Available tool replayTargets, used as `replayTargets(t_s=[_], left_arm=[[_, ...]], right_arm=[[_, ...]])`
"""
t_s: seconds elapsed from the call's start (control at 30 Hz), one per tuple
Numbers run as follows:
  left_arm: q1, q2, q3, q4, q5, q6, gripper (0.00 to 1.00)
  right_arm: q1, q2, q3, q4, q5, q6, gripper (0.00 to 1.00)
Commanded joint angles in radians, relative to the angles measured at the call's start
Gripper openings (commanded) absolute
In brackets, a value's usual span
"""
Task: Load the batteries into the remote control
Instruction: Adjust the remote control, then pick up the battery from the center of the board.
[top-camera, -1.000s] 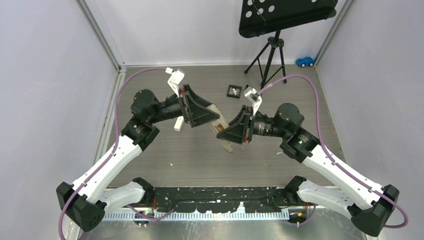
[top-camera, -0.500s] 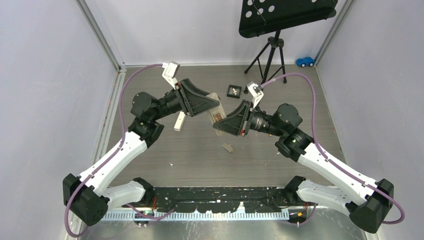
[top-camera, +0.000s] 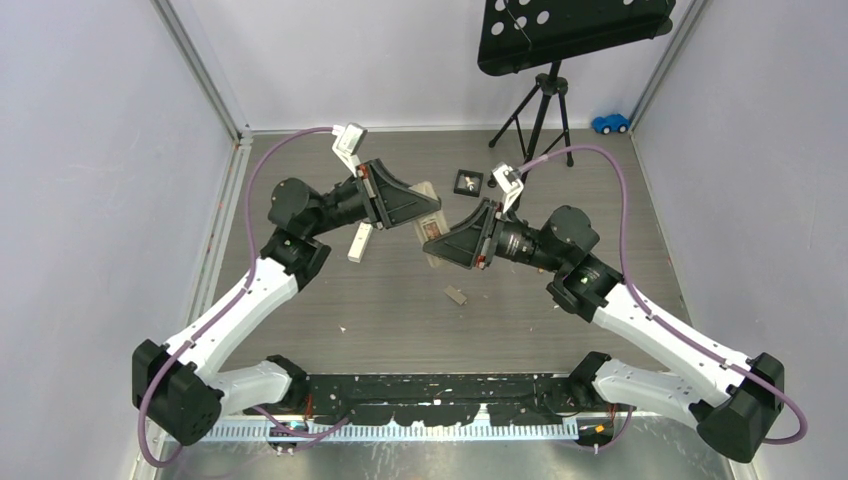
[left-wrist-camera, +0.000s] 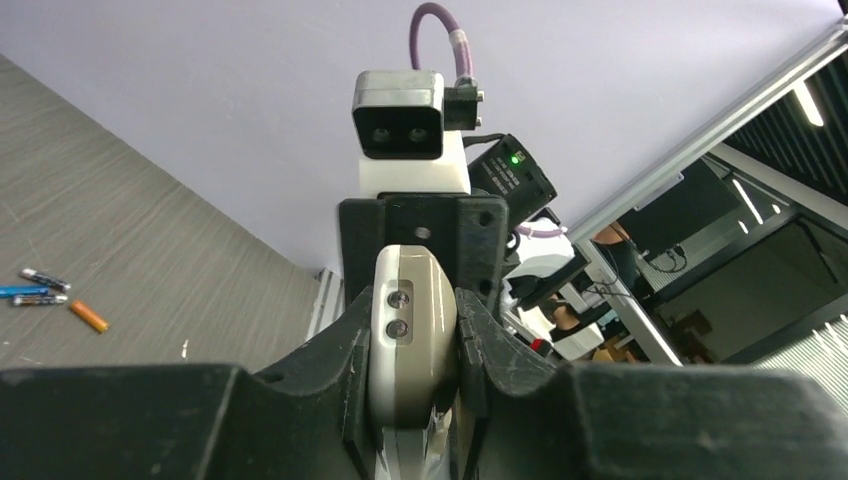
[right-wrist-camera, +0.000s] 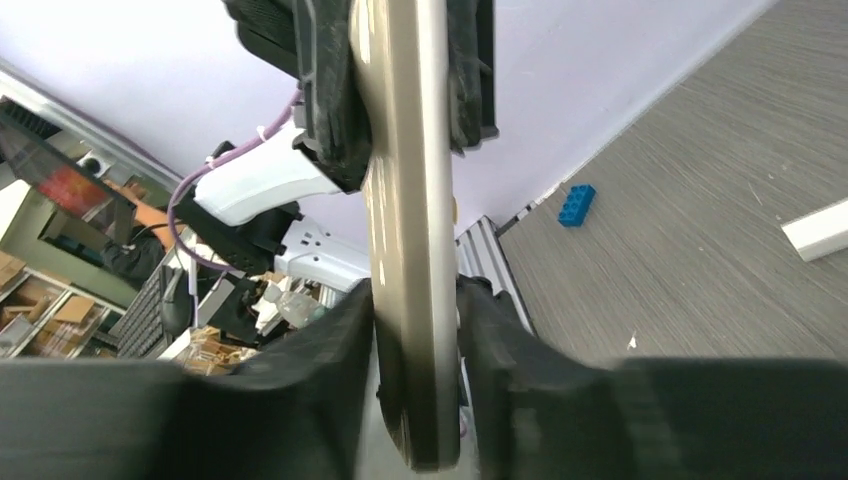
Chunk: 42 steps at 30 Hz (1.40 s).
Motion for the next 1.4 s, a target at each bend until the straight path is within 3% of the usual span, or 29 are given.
replayTargets(t_s=[0.0, 0.1, 0.2, 0.3, 0.43, 0.53, 0.67, 0.8, 1.0, 1.2, 1.37], left_arm=[[0.052, -0.022, 0.011, -0.031, -0.009, 0.072, 0.00], [0.085, -0.057, 0.005, -0.207, -0.057, 0.205, 0.00], [0.096, -0.099, 0.020, -0.497, -0.224, 0.424, 0.00], [0.096, -0.123, 0.022, -0.736, -0.421, 0.528, 0.00], [0.096, -0.139, -0.020, -0.768, -0.444, 0.552, 0.00], [0.096, -0.142, -0.046, -0.757, -0.415, 0.552, 0.00], [0.096, -0.136, -0.065, -0.722, -0.342, 0.552, 0.00], [0.096, -0.115, -0.064, -0.704, -0.279, 0.568, 0.00], [0.096, -0.075, -0.063, -0.684, -0.217, 0.577, 0.00], [0.096, -0.046, -0.065, -0.667, -0.199, 0.577, 0.00], [0.096, -0.032, -0.062, -0.654, -0.181, 0.572, 0.00]], right_arm=[[0.000, -0.036, 0.043, -0.159, 0.110, -0.081, 0.64], [-0.003, -0.090, 0.061, -0.347, 0.262, -0.172, 0.80], [-0.007, -0.132, 0.090, -0.545, 0.435, -0.253, 0.81], [-0.015, -0.130, 0.120, -0.712, 0.662, -0.282, 0.81], [-0.052, -0.023, 0.188, -0.923, 0.946, -0.234, 0.76], [-0.148, 0.081, 0.210, -1.040, 1.049, -0.164, 0.67], [-0.346, 0.187, 0.145, -1.038, 0.939, -0.132, 0.62], [-0.456, 0.288, 0.081, -0.939, 0.858, -0.158, 0.65], [-0.516, 0.444, 0.090, -0.868, 0.809, -0.195, 0.63], [-0.536, 0.575, 0.128, -0.853, 0.813, -0.216, 0.48], [-0.539, 0.635, 0.145, -0.841, 0.815, -0.237, 0.42]])
